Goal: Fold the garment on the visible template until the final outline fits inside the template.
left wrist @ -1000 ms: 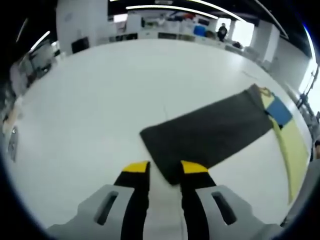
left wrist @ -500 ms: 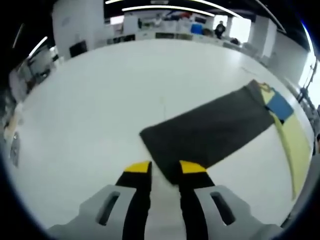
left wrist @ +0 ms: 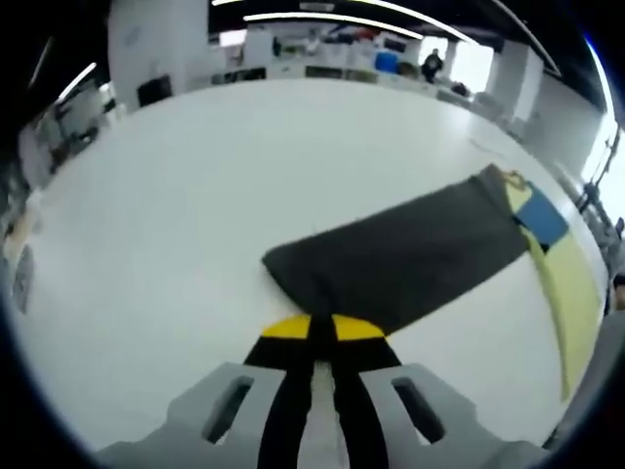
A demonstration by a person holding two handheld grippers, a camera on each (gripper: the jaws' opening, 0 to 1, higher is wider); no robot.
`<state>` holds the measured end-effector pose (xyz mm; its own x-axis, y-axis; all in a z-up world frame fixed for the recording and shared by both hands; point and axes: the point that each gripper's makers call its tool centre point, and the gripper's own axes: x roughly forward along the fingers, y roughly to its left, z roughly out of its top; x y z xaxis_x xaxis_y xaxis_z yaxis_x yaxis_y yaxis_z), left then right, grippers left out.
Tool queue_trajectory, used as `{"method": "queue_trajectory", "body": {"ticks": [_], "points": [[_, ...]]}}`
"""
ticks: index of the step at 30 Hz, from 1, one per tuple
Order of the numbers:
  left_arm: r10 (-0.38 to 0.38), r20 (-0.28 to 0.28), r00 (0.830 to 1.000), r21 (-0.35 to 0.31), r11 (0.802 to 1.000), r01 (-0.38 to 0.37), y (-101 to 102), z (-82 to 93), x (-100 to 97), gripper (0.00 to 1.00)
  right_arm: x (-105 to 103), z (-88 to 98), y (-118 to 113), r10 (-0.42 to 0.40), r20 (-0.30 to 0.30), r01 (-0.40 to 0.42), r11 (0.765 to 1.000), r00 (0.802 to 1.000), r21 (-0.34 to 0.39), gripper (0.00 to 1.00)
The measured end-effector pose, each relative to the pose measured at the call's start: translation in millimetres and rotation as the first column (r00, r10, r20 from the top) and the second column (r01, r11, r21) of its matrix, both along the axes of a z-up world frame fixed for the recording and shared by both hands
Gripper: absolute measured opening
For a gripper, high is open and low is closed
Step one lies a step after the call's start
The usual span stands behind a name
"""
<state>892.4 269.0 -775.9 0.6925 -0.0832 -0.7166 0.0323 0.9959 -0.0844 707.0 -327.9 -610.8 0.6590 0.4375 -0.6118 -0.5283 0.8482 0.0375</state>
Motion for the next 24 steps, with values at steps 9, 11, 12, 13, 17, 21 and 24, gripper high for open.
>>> {"method": "queue_trajectory", "body": {"ticks": [9, 11, 12, 13, 17, 21, 24], "points": [[0.024, 0.024, 0.999, -0.002, 1.0, -0.024, 4, 1.6, -0.8, 0.0, -2, -1.4, -1, -0.001, -0.001, 0.001, 1.0, 1.0, 0.005, 1.0], [0.043, 0.039, 0.998, -0.018, 0.999, -0.043, 6, 1.4, -0.7, 0.0, -2, -1.4, -1, -0.002, 0.001, 0.002, 1.0, 1.0, 0.006, 1.0], [0.052, 0.045, 0.998, -0.022, 0.998, -0.051, 6, 1.6, -1.0, 0.0, -2, -1.0, -1, -0.004, 0.005, 0.004, 1.0, 1.0, 0.006, 1.0], [0.055, 0.046, 0.997, -0.02, 0.998, -0.055, 6, 1.8, -0.9, 0.0, -1, -0.1, -2, -0.006, 0.01, 0.006, 1.0, 1.0, 0.008, 1.0], [0.054, 0.047, 0.997, 0.028, 0.998, -0.056, 5, 2.5, 0.9, 0.0, -2, 2.9, -2, -0.002, 0.019, 0.002, 1.0, 1.0, 0.013, 1.0], [0.041, 0.057, 0.998, 0.064, 0.997, -0.045, 2, 2.9, 2.5, 0.0, -3, 3.0, -5, -0.005, 0.018, 0.005, 1.0, 1.0, 0.005, 1.0], [0.051, 0.073, 0.996, 0.037, 0.998, -0.053, -4, 6.3, 5.4, 0.0, -4, 3.4, -8, -0.012, 0.016, 0.012, 1.0, 1.0, 0.0, 1.0]]}}
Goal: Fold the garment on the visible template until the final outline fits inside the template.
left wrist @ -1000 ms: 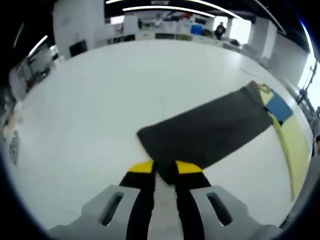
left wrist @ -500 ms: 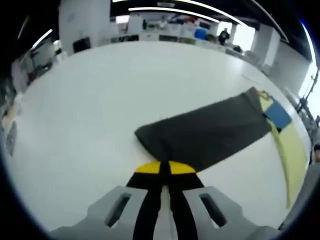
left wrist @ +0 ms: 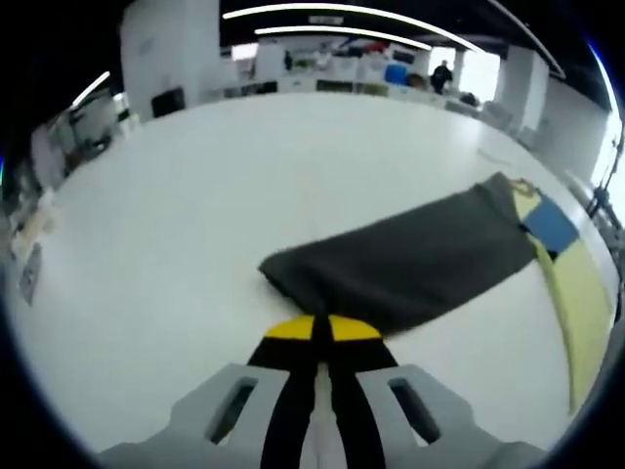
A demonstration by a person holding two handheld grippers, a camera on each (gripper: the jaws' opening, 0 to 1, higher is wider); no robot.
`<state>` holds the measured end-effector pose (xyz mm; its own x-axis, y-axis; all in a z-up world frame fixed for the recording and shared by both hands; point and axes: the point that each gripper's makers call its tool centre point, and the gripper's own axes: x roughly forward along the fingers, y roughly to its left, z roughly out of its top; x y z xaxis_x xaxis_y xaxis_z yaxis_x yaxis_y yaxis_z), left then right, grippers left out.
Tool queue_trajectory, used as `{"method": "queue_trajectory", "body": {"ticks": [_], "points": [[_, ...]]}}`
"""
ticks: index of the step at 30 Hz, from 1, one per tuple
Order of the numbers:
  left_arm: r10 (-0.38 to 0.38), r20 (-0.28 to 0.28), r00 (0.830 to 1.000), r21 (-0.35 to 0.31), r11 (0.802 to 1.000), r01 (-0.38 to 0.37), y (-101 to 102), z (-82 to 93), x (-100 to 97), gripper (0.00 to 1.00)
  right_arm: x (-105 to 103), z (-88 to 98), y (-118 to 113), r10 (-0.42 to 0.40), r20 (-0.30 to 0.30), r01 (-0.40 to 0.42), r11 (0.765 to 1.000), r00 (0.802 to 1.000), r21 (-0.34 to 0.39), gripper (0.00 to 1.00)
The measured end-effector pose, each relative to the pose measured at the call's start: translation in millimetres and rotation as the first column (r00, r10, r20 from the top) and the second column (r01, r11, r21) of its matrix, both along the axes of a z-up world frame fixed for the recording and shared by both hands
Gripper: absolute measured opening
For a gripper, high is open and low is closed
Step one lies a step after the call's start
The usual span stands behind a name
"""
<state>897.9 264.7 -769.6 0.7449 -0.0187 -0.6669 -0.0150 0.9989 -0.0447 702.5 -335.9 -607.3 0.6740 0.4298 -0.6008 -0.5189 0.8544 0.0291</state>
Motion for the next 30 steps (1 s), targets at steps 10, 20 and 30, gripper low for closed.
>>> {"method": "queue_trajectory", "body": {"ticks": [10, 20, 30], "points": [[-0.023, 0.094, 0.995, 0.002, 1.0, 0.023, -18, 40.9, 22.0, 0.0, -4, 3.5, -1, 0.002, 0.019, -0.003, 1.0, 1.0, 0.006, 1.0], [-0.048, 0.141, 0.989, -0.005, 0.999, 0.049, -37, 57.6, 24.0, 0.0, -10, 4.6, 2, 0.016, 0.033, -0.016, 1.0, 0.999, 0.014, 1.0], [-0.086, 0.185, 0.979, 0.005, 0.996, 0.087, -54, 78.5, 20.1, 0.0, -9, 5.7, 2, 0.031, 0.05, -0.032, 0.999, 0.998, 0.023, 1.0]]}}
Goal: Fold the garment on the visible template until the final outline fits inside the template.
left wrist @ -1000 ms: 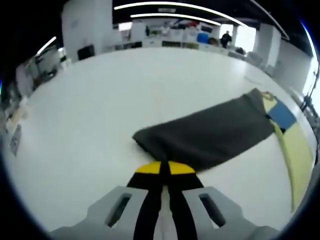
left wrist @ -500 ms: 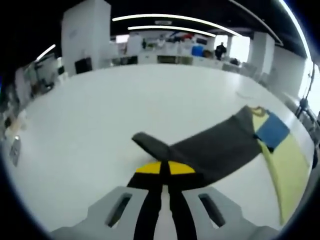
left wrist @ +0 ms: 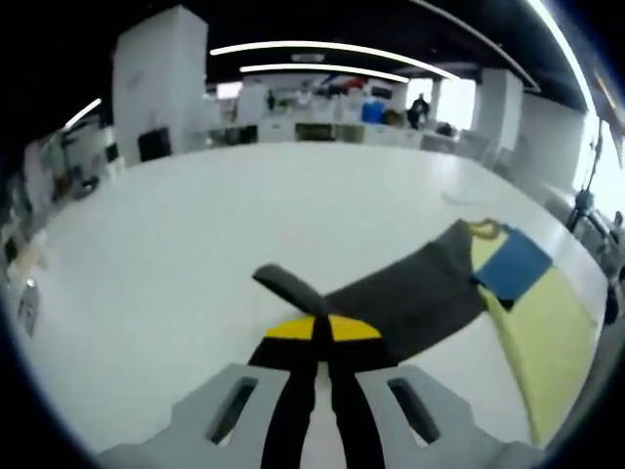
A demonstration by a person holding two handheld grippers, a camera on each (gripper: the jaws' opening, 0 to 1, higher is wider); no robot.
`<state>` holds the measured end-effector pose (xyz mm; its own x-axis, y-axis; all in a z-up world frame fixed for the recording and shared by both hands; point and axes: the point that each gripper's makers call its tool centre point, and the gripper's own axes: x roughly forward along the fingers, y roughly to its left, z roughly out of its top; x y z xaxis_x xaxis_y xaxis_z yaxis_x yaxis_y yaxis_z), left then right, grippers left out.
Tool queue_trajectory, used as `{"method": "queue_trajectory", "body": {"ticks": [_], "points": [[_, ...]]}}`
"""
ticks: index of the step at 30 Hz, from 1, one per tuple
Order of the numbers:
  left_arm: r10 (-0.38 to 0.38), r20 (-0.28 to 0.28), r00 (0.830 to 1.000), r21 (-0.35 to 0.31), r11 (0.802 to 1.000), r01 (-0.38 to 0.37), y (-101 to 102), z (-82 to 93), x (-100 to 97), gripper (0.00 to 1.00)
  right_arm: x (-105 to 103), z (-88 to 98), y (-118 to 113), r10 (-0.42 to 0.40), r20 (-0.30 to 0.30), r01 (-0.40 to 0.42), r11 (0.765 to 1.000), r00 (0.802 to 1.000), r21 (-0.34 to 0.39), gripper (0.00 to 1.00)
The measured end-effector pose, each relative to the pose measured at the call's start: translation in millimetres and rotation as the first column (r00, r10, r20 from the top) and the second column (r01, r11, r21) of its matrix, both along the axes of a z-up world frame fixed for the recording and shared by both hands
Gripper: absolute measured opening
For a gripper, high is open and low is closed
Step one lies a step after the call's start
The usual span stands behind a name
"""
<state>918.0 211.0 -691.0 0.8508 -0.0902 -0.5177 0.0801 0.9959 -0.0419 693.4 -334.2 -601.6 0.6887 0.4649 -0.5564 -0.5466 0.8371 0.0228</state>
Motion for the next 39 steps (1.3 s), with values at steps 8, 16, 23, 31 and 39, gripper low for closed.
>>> {"method": "queue_trajectory", "body": {"ticks": [8, 16, 23, 31, 39], "points": [[-0.031, 0.022, 0.999, 0.019, 0.999, 0.031, -10, 13.4, -4.7, 0.0, -2, 0.3, -1, 0.009, 0.006, -0.009, 1.0, 1.0, 0.008, 1.0], [-0.058, 0.052, 0.997, 0.028, 0.998, 0.056, -19, 30.6, -5.9, 0.0, -1, -0.8, 1, 0.024, 0.008, -0.024, 1.0, 1.0, 0.011, 1.0], [-0.134, 0.049, 0.99, 0.097, 0.987, 0.129, -34, 41.8, -2.0, 0.0, 0, 0.2, 4, 0.031, 0.017, -0.031, 0.999, 0.999, 0.022, 1.0], [-0.19, 0.059, 0.98, 0.097, 0.978, 0.184, -54, 50.7, 6.6, 0.0, -4, -0.7, 1, 0.022, 0.015, -0.022, 0.999, 1.0, 0.023, 1.0], [-0.253, 0.076, 0.965, 0.114, 0.963, 0.243, -77, 67.4, 14.9, 0.0, -4, 3.4, 1, 0.016, 0.028, -0.017, 0.999, 0.999, 0.035, 1.0]]}}
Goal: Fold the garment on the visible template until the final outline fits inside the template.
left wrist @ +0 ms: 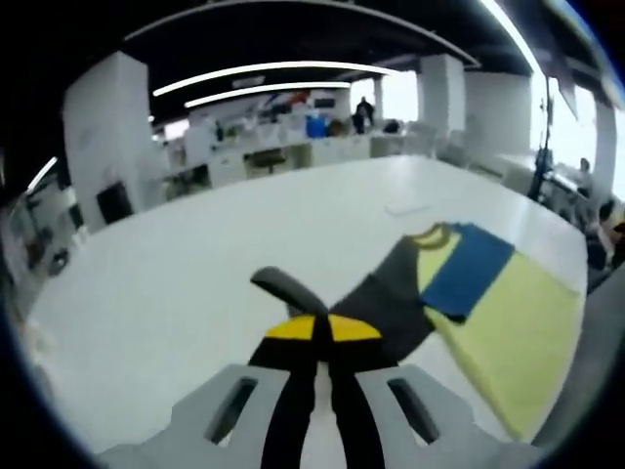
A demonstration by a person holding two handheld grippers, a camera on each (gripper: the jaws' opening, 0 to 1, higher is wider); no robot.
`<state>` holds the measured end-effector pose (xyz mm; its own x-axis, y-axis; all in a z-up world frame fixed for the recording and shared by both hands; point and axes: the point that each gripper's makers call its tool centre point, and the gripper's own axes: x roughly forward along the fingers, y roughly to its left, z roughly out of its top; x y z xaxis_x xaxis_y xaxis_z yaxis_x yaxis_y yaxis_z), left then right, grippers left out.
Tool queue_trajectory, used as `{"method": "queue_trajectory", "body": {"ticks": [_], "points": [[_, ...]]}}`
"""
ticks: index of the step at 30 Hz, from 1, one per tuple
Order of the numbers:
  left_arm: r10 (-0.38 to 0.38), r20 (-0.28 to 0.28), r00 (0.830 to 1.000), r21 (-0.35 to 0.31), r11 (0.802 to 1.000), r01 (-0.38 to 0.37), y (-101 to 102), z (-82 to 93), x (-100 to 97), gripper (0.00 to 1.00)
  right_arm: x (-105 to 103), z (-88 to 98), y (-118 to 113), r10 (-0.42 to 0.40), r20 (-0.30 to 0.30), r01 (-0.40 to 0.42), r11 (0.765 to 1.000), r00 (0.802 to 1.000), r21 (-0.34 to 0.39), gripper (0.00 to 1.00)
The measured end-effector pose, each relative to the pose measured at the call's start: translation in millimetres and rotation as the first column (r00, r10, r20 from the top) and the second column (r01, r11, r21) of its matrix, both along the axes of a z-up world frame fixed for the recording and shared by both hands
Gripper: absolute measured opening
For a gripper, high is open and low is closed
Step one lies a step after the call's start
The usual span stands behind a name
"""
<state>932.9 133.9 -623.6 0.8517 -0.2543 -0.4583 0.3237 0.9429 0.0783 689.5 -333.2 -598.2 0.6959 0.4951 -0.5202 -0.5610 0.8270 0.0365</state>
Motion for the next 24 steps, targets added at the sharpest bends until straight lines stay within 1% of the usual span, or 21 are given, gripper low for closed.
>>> {"method": "queue_trajectory", "body": {"ticks": [4, 8, 14, 18, 24], "points": [[-0.028, -0.003, 1.0, 0.018, 0.999, 0.028, -6, 1.8, 2.8, 0.0, -1, 1.1, -1, -0.007, 0.003, 0.007, 1.0, 1.0, 0.002, 1.0], [-0.047, 0.009, 0.999, -0.002, 0.999, 0.047, -16, 8.5, 5.8, 0.0, -1, 2.3, -2, -0.017, 0.009, 0.017, 1.0, 1.0, 0.006, 1.0], [-0.07, 0.025, 0.997, 0.008, 0.998, 0.07, -30, 16.5, 12.6, 0.0, -2, 0.4, 3, 0.006, 0.001, -0.006, 1.0, 1.0, 0.007, 1.0], [-0.083, 0.036, 0.996, 0.002, 0.997, 0.083, -43, 24.1, 16.8, 0.0, -3, -1.6, 4, 0.018, -0.01, -0.018, 1.0, 1.0, 0.005, 1.0], [-0.116, 0.059, 0.991, 0.011, 0.993, 0.116, -66, 36.4, 22.1, 0.0, 0, 0.7, -4, 0.01, -0.007, -0.01, 1.0, 1.0, 0.009, 1.0]]}}
